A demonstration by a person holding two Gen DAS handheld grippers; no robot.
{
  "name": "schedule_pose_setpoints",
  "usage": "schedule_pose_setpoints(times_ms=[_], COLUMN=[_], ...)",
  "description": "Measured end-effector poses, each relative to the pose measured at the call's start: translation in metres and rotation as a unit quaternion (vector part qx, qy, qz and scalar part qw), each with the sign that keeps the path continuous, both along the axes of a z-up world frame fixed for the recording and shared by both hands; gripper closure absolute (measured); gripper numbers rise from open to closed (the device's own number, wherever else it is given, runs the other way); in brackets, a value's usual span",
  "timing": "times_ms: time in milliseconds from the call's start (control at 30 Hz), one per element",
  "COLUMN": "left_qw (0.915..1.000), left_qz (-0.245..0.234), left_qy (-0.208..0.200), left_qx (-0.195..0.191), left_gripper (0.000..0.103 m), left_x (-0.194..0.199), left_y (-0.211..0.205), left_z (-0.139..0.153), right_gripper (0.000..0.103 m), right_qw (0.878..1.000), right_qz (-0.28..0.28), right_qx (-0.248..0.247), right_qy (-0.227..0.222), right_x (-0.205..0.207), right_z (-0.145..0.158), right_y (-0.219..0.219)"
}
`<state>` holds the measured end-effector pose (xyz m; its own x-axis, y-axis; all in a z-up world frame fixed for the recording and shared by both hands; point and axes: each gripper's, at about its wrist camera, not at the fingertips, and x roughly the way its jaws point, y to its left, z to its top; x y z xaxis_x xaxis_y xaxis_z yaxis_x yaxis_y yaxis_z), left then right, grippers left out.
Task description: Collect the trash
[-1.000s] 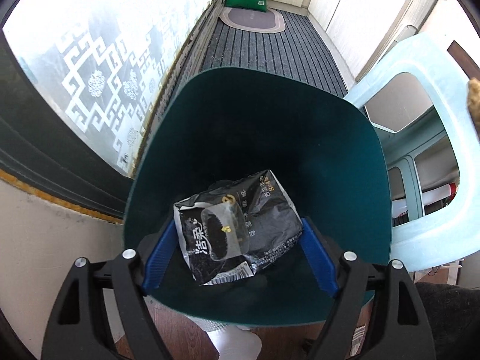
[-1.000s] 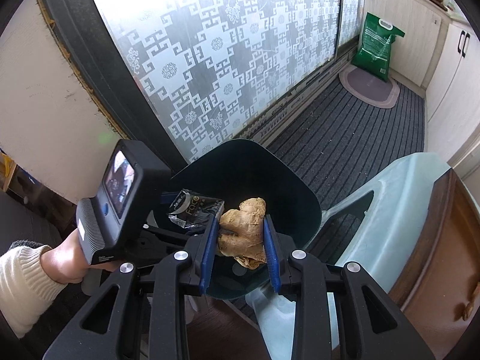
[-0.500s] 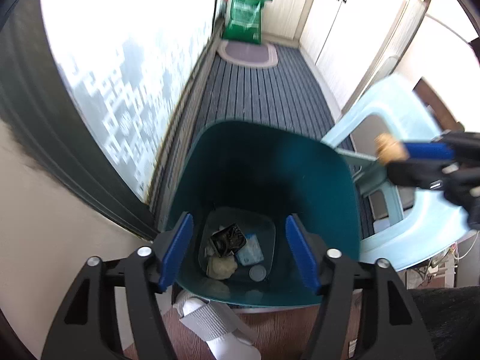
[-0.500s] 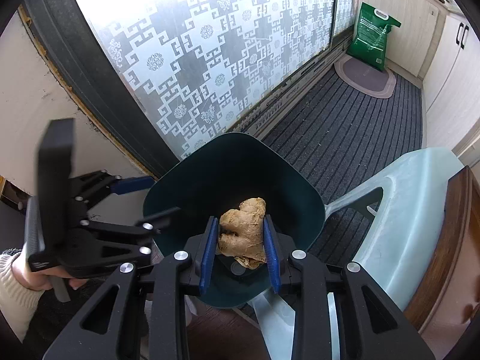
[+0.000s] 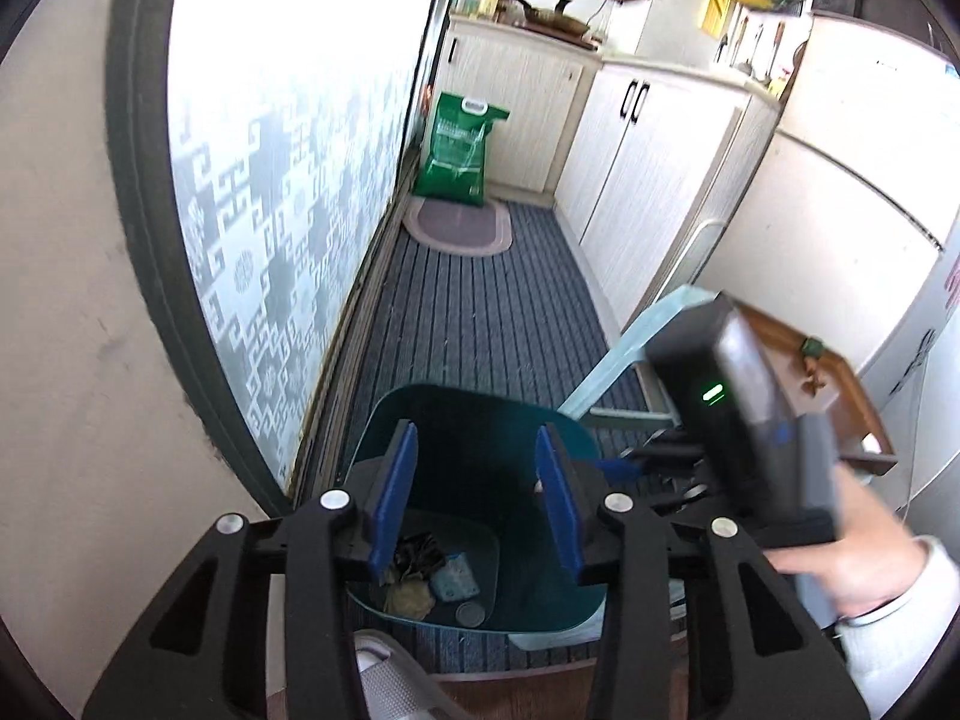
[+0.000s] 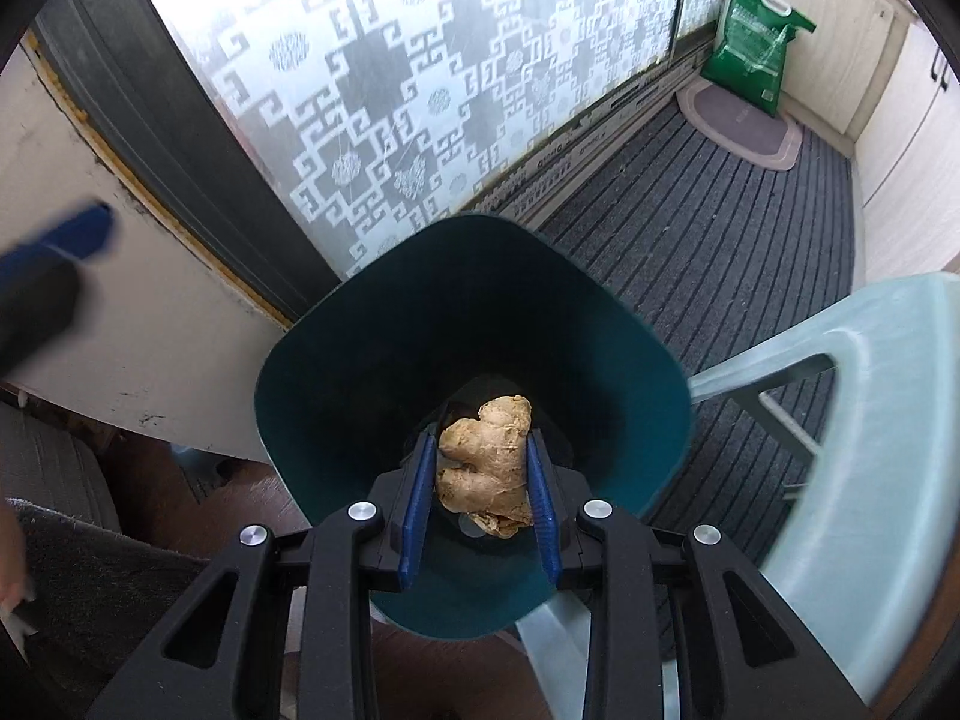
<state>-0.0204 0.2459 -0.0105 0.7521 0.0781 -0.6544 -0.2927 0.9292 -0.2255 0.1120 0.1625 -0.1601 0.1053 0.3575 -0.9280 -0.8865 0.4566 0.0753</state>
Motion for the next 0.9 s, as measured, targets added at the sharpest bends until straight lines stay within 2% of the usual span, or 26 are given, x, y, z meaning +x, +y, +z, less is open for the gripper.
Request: schedule_pose_setpoints(times_ms=[133,400,567,633,800,900], left_qw=[0.9996,0.9969,0.9949,0.9942,0.9931,0.992], left_qz=[0.004,-0.001,-0.008,-0.01,-0.011,-0.01], left_qy=[-0.029,-0.078,-0.1,-0.107,-0.116,-0.126], left_qx=[0.003,0.002,0.005,0.008,0.012,0.012], left_gripper=[0.067,0.07,0.071,0.072,0.072,0.07], left_x=[-0.009,-0.025,-0.034,-0.036,-0.039,-0.04], left_y=[-0.001,-0.007,-0.013,-0.016,-0.021,-0.021], left_z=[0.021,0.056,0.075,0.079,0.084,0.089], right_gripper=[0.073,0.072,0.063,0.057,0.057,0.062], right_qw=[1.0,0.999,0.999,0.999,1.0,1.0], right_qz=[0.003,0.006,0.003,0.003,0.01,0.016], right_qx=[-0.014,-0.04,-0.052,-0.053,-0.029,-0.003], right_qy=[0.008,0.011,0.011,0.01,-0.004,-0.017], right_x=[-0.003,-0.01,-0.011,-0.012,-0.018,-0.023], right_z=[-0.017,-0.046,-0.057,-0.057,-0.042,-0.021], right_y=[0.008,0.019,0.022,0.022,0.024,0.023])
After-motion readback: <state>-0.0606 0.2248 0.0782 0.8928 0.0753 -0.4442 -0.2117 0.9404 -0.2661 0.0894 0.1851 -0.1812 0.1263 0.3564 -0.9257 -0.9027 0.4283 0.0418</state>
